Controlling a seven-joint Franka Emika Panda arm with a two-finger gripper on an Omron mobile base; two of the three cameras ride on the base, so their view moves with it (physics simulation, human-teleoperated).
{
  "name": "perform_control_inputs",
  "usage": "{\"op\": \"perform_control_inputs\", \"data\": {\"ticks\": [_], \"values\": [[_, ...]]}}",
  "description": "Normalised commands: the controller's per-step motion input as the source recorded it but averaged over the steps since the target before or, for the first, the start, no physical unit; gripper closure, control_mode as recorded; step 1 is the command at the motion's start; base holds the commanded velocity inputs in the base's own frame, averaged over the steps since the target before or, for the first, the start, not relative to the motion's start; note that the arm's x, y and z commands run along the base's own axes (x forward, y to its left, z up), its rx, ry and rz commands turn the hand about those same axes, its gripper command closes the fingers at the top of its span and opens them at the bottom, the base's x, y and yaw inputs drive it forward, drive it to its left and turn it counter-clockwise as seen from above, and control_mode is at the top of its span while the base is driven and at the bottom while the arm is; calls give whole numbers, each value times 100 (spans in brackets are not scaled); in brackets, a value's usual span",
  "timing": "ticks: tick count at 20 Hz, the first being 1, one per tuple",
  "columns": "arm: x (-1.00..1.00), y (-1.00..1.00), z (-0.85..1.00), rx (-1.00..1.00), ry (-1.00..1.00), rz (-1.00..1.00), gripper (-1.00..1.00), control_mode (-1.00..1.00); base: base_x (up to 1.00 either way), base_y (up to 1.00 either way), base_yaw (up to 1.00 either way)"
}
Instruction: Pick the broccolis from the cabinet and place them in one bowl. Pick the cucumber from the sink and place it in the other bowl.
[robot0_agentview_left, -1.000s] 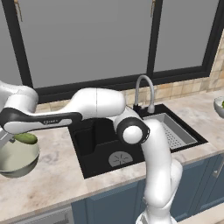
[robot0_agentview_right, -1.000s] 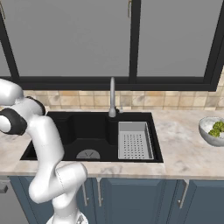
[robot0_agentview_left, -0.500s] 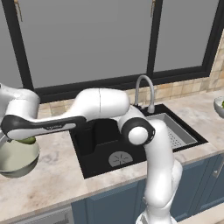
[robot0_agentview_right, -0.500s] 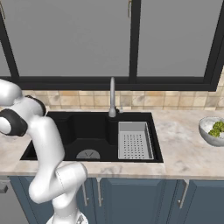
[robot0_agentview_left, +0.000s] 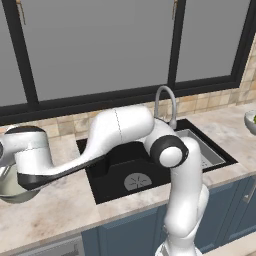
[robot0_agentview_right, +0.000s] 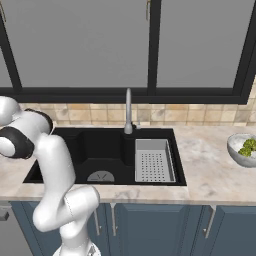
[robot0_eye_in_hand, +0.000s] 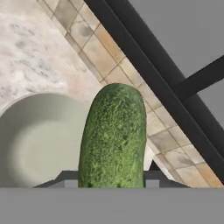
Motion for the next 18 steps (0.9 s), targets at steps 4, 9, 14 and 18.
{"op": "perform_control_inputs", "data": {"ticks": [4,9,14,18], "values": [[0,0,25,18,-8,6,100,-100,0,0,0],[0,0,43,20,22,8,100,-100,0,0,0],[12,-14,17,16,51,12,100,-100,0,0,0],[16,-17,0,12,57,11,100,-100,0,0,0]]}}
